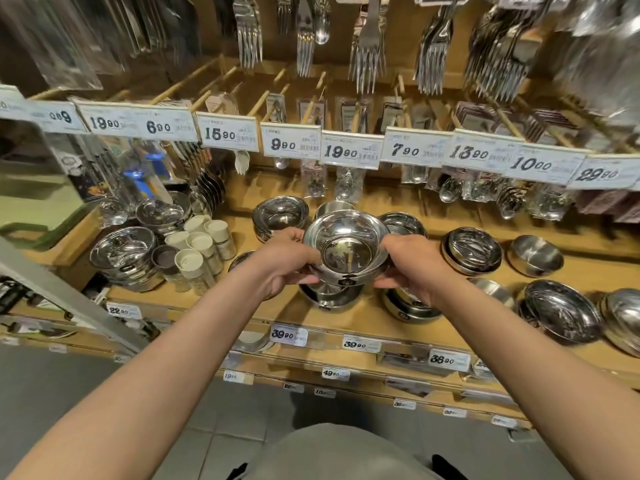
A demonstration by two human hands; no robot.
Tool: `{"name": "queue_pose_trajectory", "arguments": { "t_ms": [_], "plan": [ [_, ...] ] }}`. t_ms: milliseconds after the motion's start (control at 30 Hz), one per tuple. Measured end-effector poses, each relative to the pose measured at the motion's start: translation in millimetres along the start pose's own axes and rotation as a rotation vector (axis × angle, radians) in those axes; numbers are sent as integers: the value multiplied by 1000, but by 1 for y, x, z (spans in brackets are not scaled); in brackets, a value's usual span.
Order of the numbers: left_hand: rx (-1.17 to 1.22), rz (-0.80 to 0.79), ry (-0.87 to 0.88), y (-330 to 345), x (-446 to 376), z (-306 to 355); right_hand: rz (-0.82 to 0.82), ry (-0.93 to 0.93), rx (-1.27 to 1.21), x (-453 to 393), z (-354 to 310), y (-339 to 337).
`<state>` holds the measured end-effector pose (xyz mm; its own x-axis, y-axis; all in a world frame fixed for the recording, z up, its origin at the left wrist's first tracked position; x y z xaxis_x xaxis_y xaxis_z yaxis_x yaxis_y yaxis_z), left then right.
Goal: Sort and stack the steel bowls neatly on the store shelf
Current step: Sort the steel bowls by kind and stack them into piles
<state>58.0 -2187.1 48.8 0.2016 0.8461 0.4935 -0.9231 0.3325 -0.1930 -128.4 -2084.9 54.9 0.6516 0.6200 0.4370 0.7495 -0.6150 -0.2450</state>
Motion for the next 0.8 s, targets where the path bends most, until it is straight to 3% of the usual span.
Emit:
{"name": "queue_pose_trajectory", "arguments": {
  "t_ms": [400,800],
  "plan": [
    [88,29,-4,1,4,5,-53,-159,62,4,-21,-2],
    [51,118,-58,10,16,-5,-173,-65,29,-2,-3,-2]
  ]
}}
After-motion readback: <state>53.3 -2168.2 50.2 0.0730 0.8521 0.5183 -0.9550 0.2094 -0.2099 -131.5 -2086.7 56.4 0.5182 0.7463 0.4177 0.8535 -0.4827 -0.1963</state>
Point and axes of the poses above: each hand's wrist, its own x-axis away from the middle knuckle, its own y-axis out of the palm, z = x × y, the point moved 10 cm from there along -x, towards the middle knuckle, and after that the axes turned 14 degrees about z, right-handed, at the moved point
